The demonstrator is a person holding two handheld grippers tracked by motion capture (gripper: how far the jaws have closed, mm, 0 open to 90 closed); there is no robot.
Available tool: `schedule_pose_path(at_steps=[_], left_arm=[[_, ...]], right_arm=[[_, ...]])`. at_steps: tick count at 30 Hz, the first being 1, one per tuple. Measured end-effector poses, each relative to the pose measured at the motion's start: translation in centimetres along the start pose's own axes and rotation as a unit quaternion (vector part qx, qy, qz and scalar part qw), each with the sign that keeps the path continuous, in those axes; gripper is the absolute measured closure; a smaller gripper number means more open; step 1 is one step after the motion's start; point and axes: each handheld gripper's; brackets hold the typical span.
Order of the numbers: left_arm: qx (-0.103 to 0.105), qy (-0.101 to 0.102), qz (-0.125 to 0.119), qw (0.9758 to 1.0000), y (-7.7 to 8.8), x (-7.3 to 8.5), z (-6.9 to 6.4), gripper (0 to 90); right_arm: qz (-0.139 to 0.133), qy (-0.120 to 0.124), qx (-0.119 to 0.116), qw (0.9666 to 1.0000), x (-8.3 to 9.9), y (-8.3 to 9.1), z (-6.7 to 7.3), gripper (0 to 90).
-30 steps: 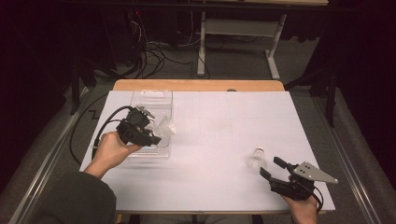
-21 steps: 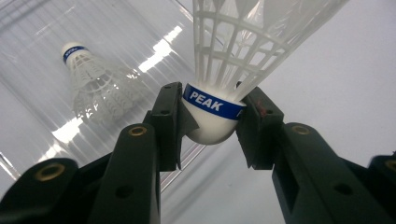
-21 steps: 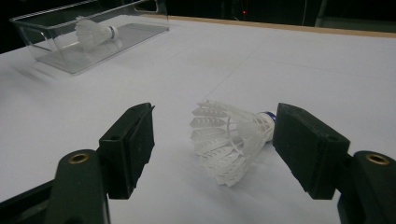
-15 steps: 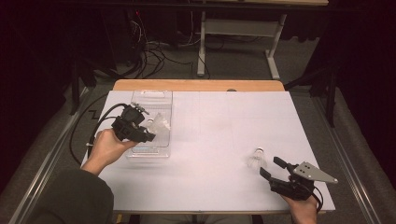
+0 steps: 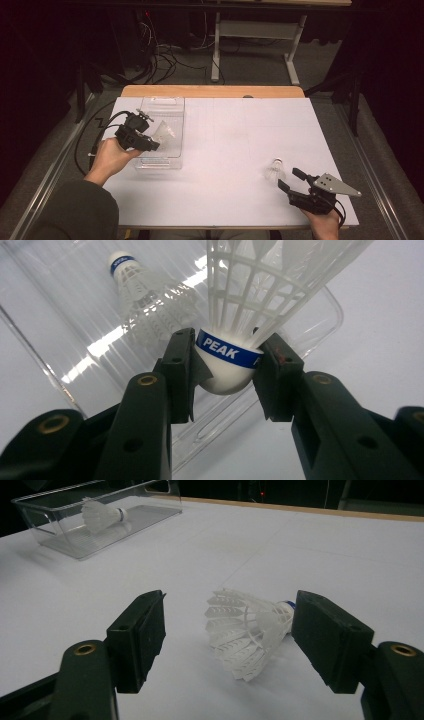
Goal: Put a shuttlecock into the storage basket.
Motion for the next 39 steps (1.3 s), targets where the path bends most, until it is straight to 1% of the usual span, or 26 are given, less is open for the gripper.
schedule_pose_path(at_steps=[7, 12, 16, 21, 24, 26, 28, 36, 39], left_arm=[[-0.005, 0.021, 0.003, 0.9998, -0.2, 0.0, 0.9, 63.3], [0.000, 0.037, 0.004, 0.9993, -0.5, -0.2, 1.8, 63.3], [-0.006, 0.050, 0.006, 0.9987, -0.7, -0.5, 2.5, 63.3], [-0.013, 0.064, 0.011, 0.9978, -0.9, -0.9, 3.0, 63.2], [-0.015, 0.069, 0.013, 0.9974, -1.1, -1.0, 3.2, 63.2], [-0.020, 0.070, 0.020, 0.9971, -1.3, -1.1, 3.3, 63.2], [-0.022, 0.071, 0.024, 0.9969, -1.5, -1.2, 3.4, 63.2], [-0.025, 0.085, 0.033, 0.9955, -2.0, -1.4, 3.8, 63.2], [-0.029, 0.092, 0.033, 0.9948, -2.0, -1.3, 3.9, 63.1]], right_arm=[[0.001, 0.000, 0.000, 1.0000, 0.0, 0.0, 0.0, 30.3], [0.001, 0.000, -0.001, 1.0000, 0.0, -0.1, 0.0, 30.3], [0.001, -0.001, -0.002, 1.0000, 0.0, -0.1, 0.0, 30.3], [0.000, -0.001, -0.003, 1.0000, 0.0, -0.1, -0.1, 30.3], [0.000, -0.001, -0.003, 1.0000, 0.0, -0.1, -0.1, 30.3], [0.000, -0.002, -0.003, 1.0000, 0.0, -0.1, -0.1, 30.3], [0.000, -0.002, -0.004, 1.0000, 0.0, -0.1, -0.1, 30.3], [0.001, -0.003, -0.005, 1.0000, 0.0, -0.1, -0.1, 30.3], [0.001, -0.003, -0.005, 1.0000, 0.0, -0.1, -0.1, 30.3]])
Point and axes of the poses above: each handheld gripper's, and its own axes: y roughly backward along the jaws, x roughly out of its underside, z roughly to its left, and after that the axes turned 12 degrees about -y, right-handed
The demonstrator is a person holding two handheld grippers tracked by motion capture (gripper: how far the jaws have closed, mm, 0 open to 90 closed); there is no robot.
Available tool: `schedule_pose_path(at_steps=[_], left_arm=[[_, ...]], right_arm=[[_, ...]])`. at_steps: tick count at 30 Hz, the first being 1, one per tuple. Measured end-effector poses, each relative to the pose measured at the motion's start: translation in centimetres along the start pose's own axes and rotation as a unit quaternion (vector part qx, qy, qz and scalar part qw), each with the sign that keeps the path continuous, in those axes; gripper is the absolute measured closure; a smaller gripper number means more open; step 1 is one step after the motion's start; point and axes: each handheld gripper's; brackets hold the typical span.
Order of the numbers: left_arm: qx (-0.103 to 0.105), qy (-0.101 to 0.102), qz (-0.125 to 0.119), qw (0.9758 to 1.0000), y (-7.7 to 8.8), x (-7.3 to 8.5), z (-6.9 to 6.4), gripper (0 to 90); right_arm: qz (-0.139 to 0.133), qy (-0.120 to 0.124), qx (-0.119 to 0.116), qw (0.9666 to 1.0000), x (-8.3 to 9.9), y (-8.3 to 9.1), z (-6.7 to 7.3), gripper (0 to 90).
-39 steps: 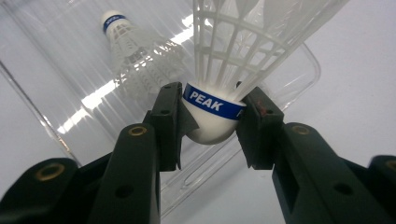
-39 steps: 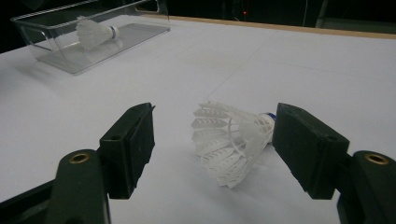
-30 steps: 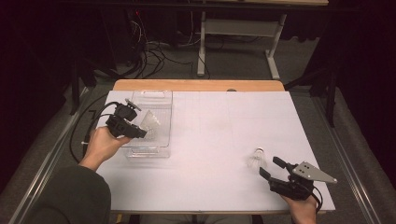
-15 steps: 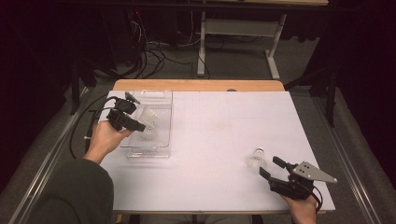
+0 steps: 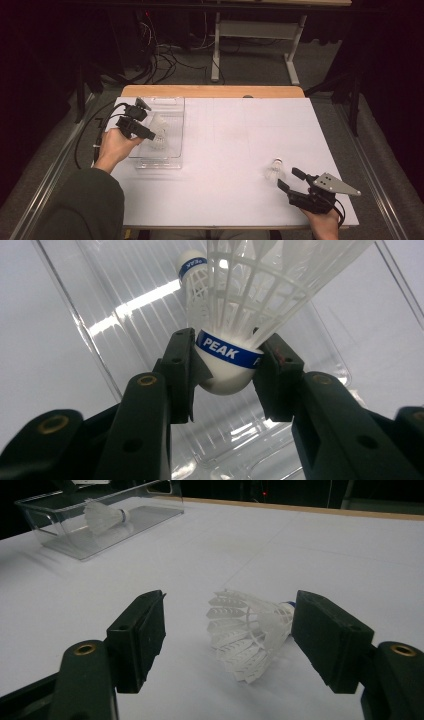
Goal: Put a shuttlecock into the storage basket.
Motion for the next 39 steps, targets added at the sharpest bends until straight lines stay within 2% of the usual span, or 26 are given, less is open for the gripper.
schedule_pose_path(at_steps=[17, 30, 39], left_arm=[[-0.020, 0.021, 0.012, 0.9995, -0.6, -0.2, 0.6, 62.8], [-0.020, 0.036, 0.015, 0.9990, -1.0, -0.3, 1.1, 62.8], [-0.017, 0.038, 0.019, 0.9990, -1.3, -0.4, 1.2, 62.6]], right_arm=[[0.003, 0.001, -0.004, 1.0000, 0.0, -0.1, 0.0, 30.1], [0.003, 0.004, -0.004, 1.0000, 0.0, -0.1, 0.1, 30.1], [0.002, 0.003, -0.004, 1.0000, 0.0, -0.1, 0.1, 30.1]])
Point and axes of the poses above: each handheld gripper's, and its own axes: y roughly backward along the jaws, x roughly out of its underside, z roughly to its left, and after that the axes turned 12 degrees about -y, right-handed
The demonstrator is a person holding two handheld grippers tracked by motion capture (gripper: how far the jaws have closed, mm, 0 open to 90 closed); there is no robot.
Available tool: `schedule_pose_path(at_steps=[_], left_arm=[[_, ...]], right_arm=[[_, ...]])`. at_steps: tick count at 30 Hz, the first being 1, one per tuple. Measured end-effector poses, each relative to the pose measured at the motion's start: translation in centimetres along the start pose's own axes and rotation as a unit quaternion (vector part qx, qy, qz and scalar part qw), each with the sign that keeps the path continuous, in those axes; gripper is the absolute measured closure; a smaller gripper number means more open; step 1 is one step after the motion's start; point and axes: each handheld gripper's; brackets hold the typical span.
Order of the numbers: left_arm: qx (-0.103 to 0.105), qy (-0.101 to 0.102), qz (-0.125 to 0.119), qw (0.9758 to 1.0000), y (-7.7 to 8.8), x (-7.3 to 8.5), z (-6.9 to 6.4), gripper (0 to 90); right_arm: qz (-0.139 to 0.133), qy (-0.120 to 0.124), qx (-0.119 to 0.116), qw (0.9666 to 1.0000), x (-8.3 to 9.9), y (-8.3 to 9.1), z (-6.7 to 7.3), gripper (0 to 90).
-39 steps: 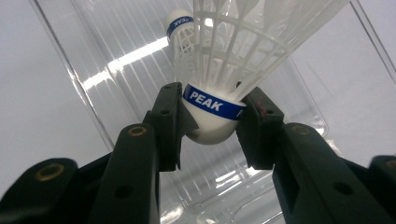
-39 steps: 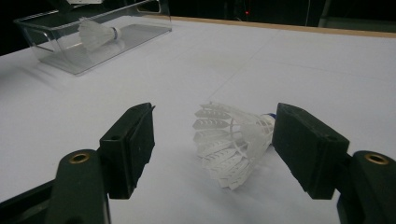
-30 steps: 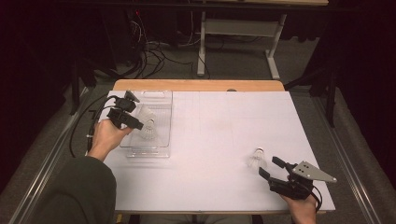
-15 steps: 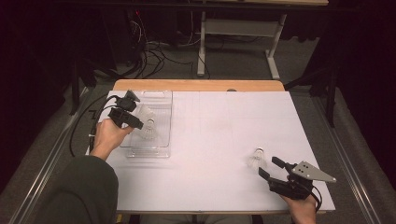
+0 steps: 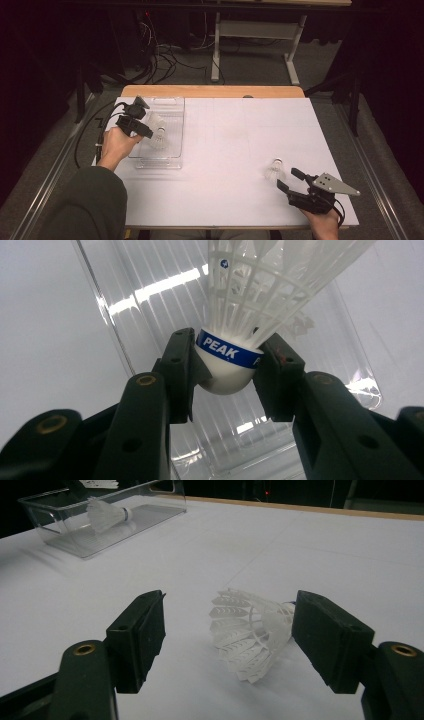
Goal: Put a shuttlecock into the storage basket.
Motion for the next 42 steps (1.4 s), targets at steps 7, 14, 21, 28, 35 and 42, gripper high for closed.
schedule_pose_path(at_steps=[7, 14, 21, 28, 35, 42], left_arm=[[-0.001, 0.002, 0.000, 1.0000, -0.18, -0.05, 0.12, 61.4], [-0.002, -0.001, -0.003, 1.0000, -0.19, -0.06, 0.08, 55.2], [-0.004, -0.002, -0.005, 1.0000, -0.02, 0.08, 0.12, 52.4], [-0.001, -0.009, -0.014, 0.9999, 0.28, 0.16, -0.12, 47.5], [0.003, -0.014, -0.012, 0.9998, 0.30, 0.28, -0.24, 42.2], [0.001, -0.021, -0.018, 0.9996, 0.70, 0.37, -0.75, 39.7]], right_arm=[[0.000, 0.000, 0.000, 1.0000, 0.01, 0.01, 0.00, 30.1], [0.000, -0.001, 0.000, 1.0000, 0.01, 0.01, -0.01, 30.1], [0.000, -0.001, 0.000, 1.0000, 0.02, 0.01, -0.03, 30.1], [0.001, -0.002, 0.000, 1.0000, 0.02, -0.01, -0.03, 30.0], [0.000, -0.001, 0.000, 1.0000, 0.01, 0.00, -0.02, 30.0], [0.001, 0.000, -0.002, 1.0000, 0.00, -0.01, 0.00, 30.0]])
Point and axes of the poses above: each handheld gripper's, and its own axes: y roughly backward along the jaws, x roughly out of its underside, z roughly to its left, and after that the axes turned 12 degrees about -y, right-handed
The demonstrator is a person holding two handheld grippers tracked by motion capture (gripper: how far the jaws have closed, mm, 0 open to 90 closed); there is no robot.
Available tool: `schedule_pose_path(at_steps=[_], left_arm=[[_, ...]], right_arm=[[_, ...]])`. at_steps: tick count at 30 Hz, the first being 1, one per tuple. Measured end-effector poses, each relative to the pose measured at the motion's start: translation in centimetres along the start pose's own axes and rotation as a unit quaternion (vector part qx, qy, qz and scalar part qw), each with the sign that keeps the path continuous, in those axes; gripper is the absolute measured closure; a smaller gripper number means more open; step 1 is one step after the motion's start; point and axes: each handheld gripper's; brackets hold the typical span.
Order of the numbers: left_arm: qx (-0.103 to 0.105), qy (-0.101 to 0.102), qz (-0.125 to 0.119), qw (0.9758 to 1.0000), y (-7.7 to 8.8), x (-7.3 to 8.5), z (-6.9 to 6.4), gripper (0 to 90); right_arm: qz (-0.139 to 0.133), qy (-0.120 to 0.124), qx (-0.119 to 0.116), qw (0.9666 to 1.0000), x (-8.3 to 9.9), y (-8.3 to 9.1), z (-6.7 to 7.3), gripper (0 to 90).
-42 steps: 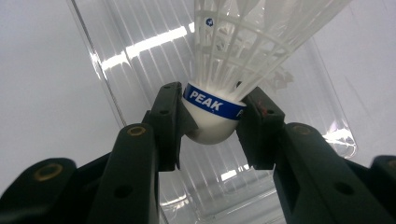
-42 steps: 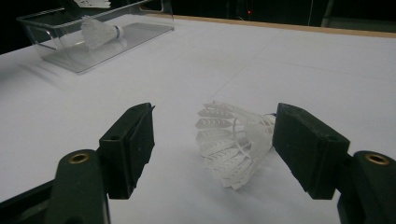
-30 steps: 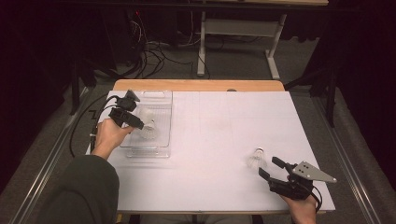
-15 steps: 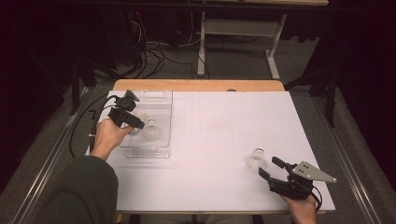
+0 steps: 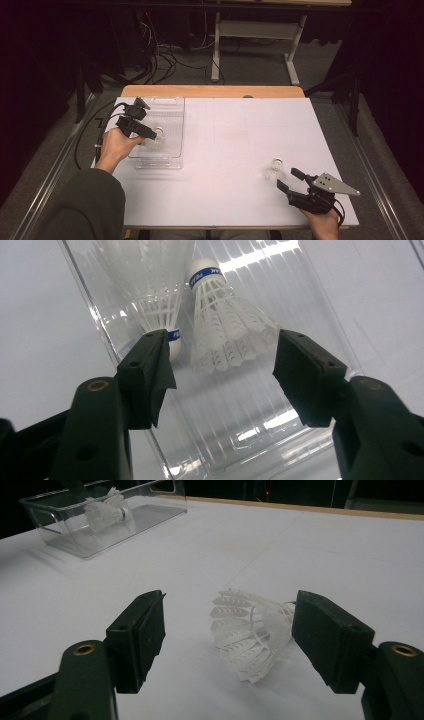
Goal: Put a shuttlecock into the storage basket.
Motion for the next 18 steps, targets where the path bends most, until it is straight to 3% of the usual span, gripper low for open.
schedule_pose_path(at_steps=[18], left_arm=[[0.012, -0.012, -0.018, 0.9997, 0.88, 0.78, -1.04, 33.8]], right_arm=[[-0.001, 0.000, 0.000, 1.0000, 0.00, -0.03, 0.04, 30.0]])
Point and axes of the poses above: each handheld gripper's, and its own axes: y roughly backward along the jaws, x roughly out of its underside, z roughly to its left, and after that the axes turned 12 degrees about -y, right-handed
